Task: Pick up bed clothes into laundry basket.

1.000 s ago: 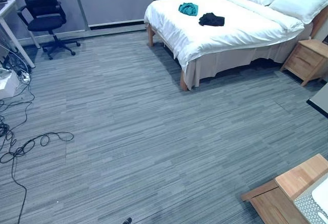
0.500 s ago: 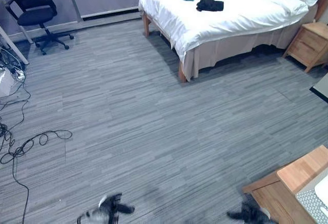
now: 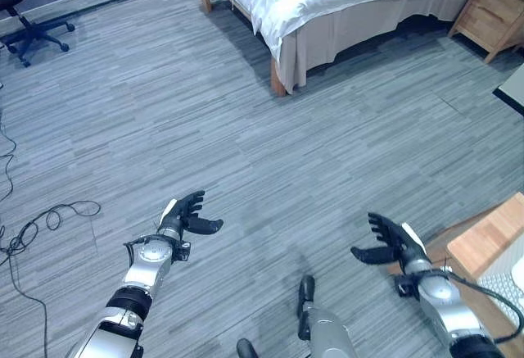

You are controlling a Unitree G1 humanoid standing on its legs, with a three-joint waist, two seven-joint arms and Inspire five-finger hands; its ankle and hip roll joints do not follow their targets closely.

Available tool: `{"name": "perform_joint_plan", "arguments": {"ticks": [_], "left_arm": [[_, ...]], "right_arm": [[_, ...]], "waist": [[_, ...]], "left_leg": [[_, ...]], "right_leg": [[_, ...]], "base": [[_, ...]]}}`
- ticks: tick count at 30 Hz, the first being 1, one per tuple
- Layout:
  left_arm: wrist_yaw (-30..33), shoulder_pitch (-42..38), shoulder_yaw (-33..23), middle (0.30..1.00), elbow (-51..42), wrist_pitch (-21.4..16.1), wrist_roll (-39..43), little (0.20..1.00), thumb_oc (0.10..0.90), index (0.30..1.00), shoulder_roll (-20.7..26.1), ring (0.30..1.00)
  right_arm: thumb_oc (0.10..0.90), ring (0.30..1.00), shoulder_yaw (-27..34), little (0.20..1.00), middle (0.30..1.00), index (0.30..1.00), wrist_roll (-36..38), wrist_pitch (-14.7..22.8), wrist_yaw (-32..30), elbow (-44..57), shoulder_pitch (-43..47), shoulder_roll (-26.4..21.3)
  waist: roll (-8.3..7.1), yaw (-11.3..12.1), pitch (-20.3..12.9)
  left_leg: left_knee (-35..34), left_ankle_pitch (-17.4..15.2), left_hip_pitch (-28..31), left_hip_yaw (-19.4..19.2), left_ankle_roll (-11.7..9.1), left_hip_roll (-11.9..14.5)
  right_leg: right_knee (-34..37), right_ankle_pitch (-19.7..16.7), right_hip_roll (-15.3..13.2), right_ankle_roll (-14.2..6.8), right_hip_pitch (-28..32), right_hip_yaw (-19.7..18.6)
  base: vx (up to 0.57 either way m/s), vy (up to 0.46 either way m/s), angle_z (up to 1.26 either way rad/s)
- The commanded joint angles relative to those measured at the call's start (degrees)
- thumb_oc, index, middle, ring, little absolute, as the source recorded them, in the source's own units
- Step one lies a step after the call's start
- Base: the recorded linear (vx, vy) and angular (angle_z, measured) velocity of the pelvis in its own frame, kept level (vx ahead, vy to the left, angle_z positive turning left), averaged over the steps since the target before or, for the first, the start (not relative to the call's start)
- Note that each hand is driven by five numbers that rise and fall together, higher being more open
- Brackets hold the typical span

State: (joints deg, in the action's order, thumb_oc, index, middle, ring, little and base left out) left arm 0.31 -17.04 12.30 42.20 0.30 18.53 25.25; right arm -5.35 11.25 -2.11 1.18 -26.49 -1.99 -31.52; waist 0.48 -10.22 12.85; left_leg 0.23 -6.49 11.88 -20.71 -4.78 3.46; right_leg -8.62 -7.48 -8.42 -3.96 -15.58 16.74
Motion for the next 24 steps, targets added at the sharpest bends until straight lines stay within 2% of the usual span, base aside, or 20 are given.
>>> {"name": "perform_joint_plan", "arguments": {"ticks": [1, 2, 3, 4, 5, 6, 7, 8, 12, 15, 16, 17, 18, 19, 21, 22, 23, 24], "left_arm": [[-0.45, -0.63, -3.04, 0.900, -3.59, -3.54, 2.27, 0.900, 0.800, 0.900, 0.34, 0.900], [-0.99, 0.59, -3.53, 0.900, -4.78, -3.27, 3.95, 0.900, 0.800, 0.900, -0.03, 0.900], [-0.56, 1.58, -4.17, 0.900, -5.54, -3.29, 4.89, 0.900, 0.800, 0.900, -0.29, 0.900], [-0.56, 1.58, -4.17, 0.900, -5.55, -3.29, 4.89, 0.900, 0.800, 0.900, -0.30, 0.900], [-0.68, 3.12, -5.24, 0.900, -4.49, -2.87, 5.50, 0.900, 0.800, 0.900, -1.39, 0.900], [-0.99, 3.88, -5.89, 0.900, -4.18, -2.97, 5.93, 0.900, 0.800, 0.900, -1.94, 0.900], [-0.99, 3.89, -5.88, 0.900, -4.18, -2.97, 5.93, 0.900, 0.800, 0.900, -1.94, 0.900], [-1.38, 5.82, -6.95, 0.900, -3.40, -3.44, 6.35, 0.900, 0.800, 0.900, -2.67, 0.900], [-2.24, 8.06, -8.84, 0.900, -1.05, -4.04, 7.36, 0.900, 0.800, 0.900, -2.90, 0.900], [-2.53, 9.55, -11.40, 0.900, 0.64, -4.12, 8.97, 0.900, 0.800, 0.900, -3.09, 0.900], [-2.52, 10.41, -12.14, 0.900, 0.54, -4.00, 9.19, 0.900, 0.800, 0.900, -2.75, 0.900], [-2.80, 11.21, -12.86, 0.900, 0.44, -3.76, 9.40, 0.900, 0.800, 0.900, -2.42, 0.900], [-2.82, 12.09, -13.59, 0.900, 0.40, -3.75, 8.96, 0.900, 0.800, 0.900, -2.43, 0.900], [-2.83, 12.10, -13.58, 0.900, 0.40, -3.75, 8.96, 0.900, 0.800, 0.900, -2.41, 0.900], [-2.15, 12.46, -14.34, 0.900, -0.81, -3.67, 9.84, 0.900, 0.800, 0.900, -2.31, 0.900], [-1.98, 13.25, -14.60, 0.900, -2.94, -3.99, 10.61, 0.900, 0.800, 0.900, -2.25, 0.900], [-1.80, 13.59, -14.88, 0.900, -4.15, -3.86, 11.05, 0.900, 0.800, 0.900, -2.01, 0.900], [-1.64, 13.40, -14.92, 0.900, -3.85, -3.89, 11.03, 0.900, 0.800, 0.900, -1.91, 0.900]], "right_arm": [[0.800, 0.900, 5.08, 0.900, 0.900, 0.900, -0.11, 4.09, -0.40, 4.82, 2.85, -2.16], [0.800, 0.900, 6.29, 0.900, 0.900, 0.900, 2.75, 4.65, -1.06, 4.55, 1.18, -1.40], [0.800, 0.900, 6.81, 0.900, 0.900, 0.900, 4.11, 5.07, -1.48, 3.78, 1.04, -0.99], [0.800, 0.900, 6.81, 0.900, 0.900, 0.900, 4.11, 5.08, -1.48, 3.77, 1.05, -1.00], [0.800, 0.900, 7.19, 0.900, 0.900, 0.900, 4.55, 4.75, -2.24, 2.25, 1.44, -1.00], [0.800, 0.900, 7.40, 0.900, 0.900, 0.900, 4.72, 4.80, -2.07, 2.01, 1.33, -1.02], [0.800, 0.900, 7.40, 0.900, 0.900, 0.900, 4.72, 4.80, -2.07, 2.01, 1.33, -1.02], [0.800, 0.900, 7.79, 0.900, 0.900, 0.900, 5.47, 5.16, -1.41, 2.47, 1.22, -0.86], [0.800, 0.900, 7.11, 0.900, 0.900, 0.900, 4.46, 5.80, -0.76, 1.47, 1.74, -1.60], [0.800, 0.900, 6.84, 0.900, 0.900, 0.900, 4.03, 5.44, -0.18, 0.86, 2.87, -1.65], [0.800, 0.900, 6.48, 0.900, 0.900, 0.900, 3.92, 5.16, 0.16, 1.50, 3.27, -1.34], [0.800, 0.900, 6.13, 0.900, 0.900, 0.900, 3.51, 4.68, 0.50, 2.06, 3.47, -0.85], [0.800, 0.900, 5.87, 0.900, 0.900, 0.900, 3.06, 4.70, 0.87, 2.46, 3.36, 0.51], [0.800, 0.900, 5.87, 0.900, 0.900, 0.900, 3.05, 4.70, 0.86, 2.46, 3.36, 0.53], [0.800, 0.900, 5.76, 0.900, 0.900, 0.900, 2.54, 4.49, 0.50, 2.85, 3.63, 1.80], [0.800, 0.900, 6.18, 0.900, 0.900, 0.900, 2.76, 4.53, 0.59, 3.75, 3.28, 2.31], [0.800, 0.900, 6.25, 0.900, 0.900, 0.900, 2.30, 4.62, 0.59, 4.56, 3.40, 2.69], [0.800, 0.900, 6.24, 0.900, 0.900, 0.900, 1.82, 4.60, 0.44, 4.42, 3.49, 2.86]], "waist": [[0.24, 0.48, -6.43], [-1.63, 2.83, -4.76], [-2.52, 4.08, -3.68], [-2.46, 4.06, -3.66], [-3.98, 6.17, -2.41], [-4.15, 6.86, -2.27], [-4.16, 6.86, -2.27], [-4.48, 8.16, -2.46], [-3.21, 10.84, -3.91], [-2.70, 11.69, -5.39], [-2.78, 12.21, -5.90], [-2.94, 12.41, -6.79], [-4.09, 13.21, -7.68], [-4.17, 13.34, -7.68], [-4.40, 13.93, -6.76], [-4.09, 13.33, -5.85], [-3.06, 12.68, -4.81], [-2.28, 12.02, -4.16]], "left_leg": [[20.21, 20.75, 1.03, 1.37, -6.46, 10.43], [35.13, 25.49, -7.55, 3.92, -7.57, 13.81], [40.01, 25.10, -11.04, 5.13, -7.06, 14.53], [40.11, 25.04, -11.09, 5.19, -7.07, 14.61], [40.89, 22.11, -17.68, 4.45, -6.03, 14.44], [37.93, 20.42, -20.27, 3.94, -5.59, 14.12], [37.91, 20.42, -20.25, 3.92, -5.58, 14.10], [28.27, 20.95, -24.36, 2.84, -3.83, 11.97], [3.74, 24.80, -25.10, 4.55, -3.64, 6.16], [1.67, 27.11, -25.64, 3.13, -4.46, 5.25], [2.96, 26.44, -25.23, 2.62, -4.03, 5.14], [1.54, 23.91, -23.89, 1.53, -2.58, 5.01], [2.76, 20.80, -22.17, -0.58, -0.23, 2.89], [2.73, 20.75, -22.10, -0.75, -0.19, 2.84], [2.98, 17.27, -19.38, -3.40, 2.64, 1.04], [2.82, 14.90, -16.98, -3.06, 3.19, -0.04], [2.56, 14.68, -14.99, -4.23, 4.37, 0.75], [2.35, 13.76, -13.01, -4.01, 4.81, 0.76]], "right_leg": [[5.46, -1.28, 5.69, -1.88, 4.51, 2.11], [8.45, 1.94, 8.09, 0.95, 10.87, 1.53], [9.90, 2.90, 9.17, 2.28, 13.58, 1.50], [9.92, 2.90, 9.24, 2.29, 13.60, 1.54], [12.07, 3.79, 8.99, 2.34, 17.82, -0.04], [12.95, 4.12, 8.83, 1.98, 19.31, -0.38], [12.95, 4.12, 8.82, 1.97, 19.32, -0.38], [13.22, 4.04, 7.85, 1.29, 20.85, -1.50], [13.62, 7.20, 8.28, -0.42, 25.11, -3.92], [13.62, 8.63, 8.44, -0.71, 28.88, -5.49], [13.53, 8.95, 7.90, -1.08, 30.09, -6.13], [12.75, 10.00, 6.91, -1.69, 30.54, -6.55], [5.46, 6.30, 3.13, -3.74, 29.51, -6.20], [5.34, 6.37, 3.02, -3.80, 29.44, -6.34], [-8.68, -3.28, -0.81, -6.46, 24.34, -6.73], [-15.87, -6.71, -2.54, -7.53, 21.49, -6.80], [-20.89, -7.61, -2.60, -6.94, 17.18, -6.91], [-23.48, -6.65, -2.98, -6.74, 14.49, -6.13]], "base": [[0.46, -0.551, -0.04], [0.41, -0.484, -0.07], [0.41, -0.472, -0.06], [0.37, -0.262, -0.22], [0.38, -0.107, -0.59], [0.39, -0.107, -0.67], [0.39, 0.069, -0.62], [0.37, 0.115, -0.37], [0.53, 0.163, -0.37], [0.55, 0.102, -0.45], [0.54, 0.137, -0.40], [0.67, 0.256, -0.53], [0.49, 0.219, -0.68], [0.44, 0.233, -0.58], [0.31, 0.246, -0.16], [0.39, 0.327, 0.08], [0.39, 0.292, 0.10], [0.34, 0.245, 0.40]]}}
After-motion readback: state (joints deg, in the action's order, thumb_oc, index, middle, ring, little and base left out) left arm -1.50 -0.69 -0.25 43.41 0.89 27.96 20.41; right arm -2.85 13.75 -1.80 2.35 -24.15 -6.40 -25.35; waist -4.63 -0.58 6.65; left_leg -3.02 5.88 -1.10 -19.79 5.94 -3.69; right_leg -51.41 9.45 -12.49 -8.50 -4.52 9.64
